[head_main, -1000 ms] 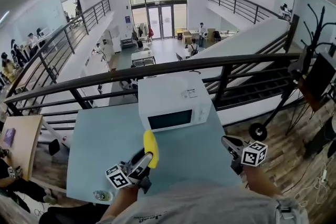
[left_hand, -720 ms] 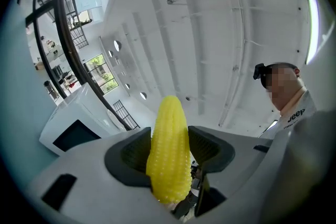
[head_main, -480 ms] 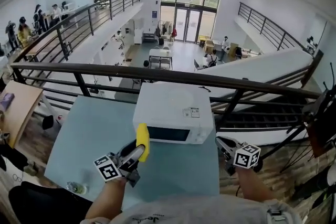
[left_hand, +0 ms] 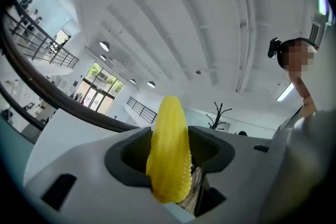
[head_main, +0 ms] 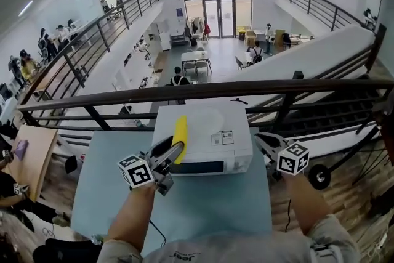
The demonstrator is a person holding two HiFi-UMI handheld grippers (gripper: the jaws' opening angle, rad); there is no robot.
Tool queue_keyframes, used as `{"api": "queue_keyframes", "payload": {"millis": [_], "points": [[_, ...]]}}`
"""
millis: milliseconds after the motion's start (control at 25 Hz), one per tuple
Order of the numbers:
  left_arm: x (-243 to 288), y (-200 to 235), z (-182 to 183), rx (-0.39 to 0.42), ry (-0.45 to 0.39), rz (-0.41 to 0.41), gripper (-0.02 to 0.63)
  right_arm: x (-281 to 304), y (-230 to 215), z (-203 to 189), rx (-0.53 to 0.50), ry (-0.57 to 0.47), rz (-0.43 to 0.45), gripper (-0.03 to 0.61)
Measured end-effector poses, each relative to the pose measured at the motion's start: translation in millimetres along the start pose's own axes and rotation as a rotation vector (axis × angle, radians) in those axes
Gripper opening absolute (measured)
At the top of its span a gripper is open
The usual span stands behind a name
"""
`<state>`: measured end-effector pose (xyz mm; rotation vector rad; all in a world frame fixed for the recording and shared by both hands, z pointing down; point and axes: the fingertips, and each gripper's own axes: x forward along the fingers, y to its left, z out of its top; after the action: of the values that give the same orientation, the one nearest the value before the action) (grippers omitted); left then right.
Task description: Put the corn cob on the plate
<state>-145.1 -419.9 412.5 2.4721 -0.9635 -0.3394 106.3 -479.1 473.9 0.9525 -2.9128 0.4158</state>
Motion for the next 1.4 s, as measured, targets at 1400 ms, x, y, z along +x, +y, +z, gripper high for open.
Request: {"api": "queue_keyframes", "payload": {"millis": [1400], "points": [[159, 153, -41, 0.509, 0.697, 0.208, 0.233, 153, -59, 11, -0.116, 0.054, 0.018, 0.009]]}}
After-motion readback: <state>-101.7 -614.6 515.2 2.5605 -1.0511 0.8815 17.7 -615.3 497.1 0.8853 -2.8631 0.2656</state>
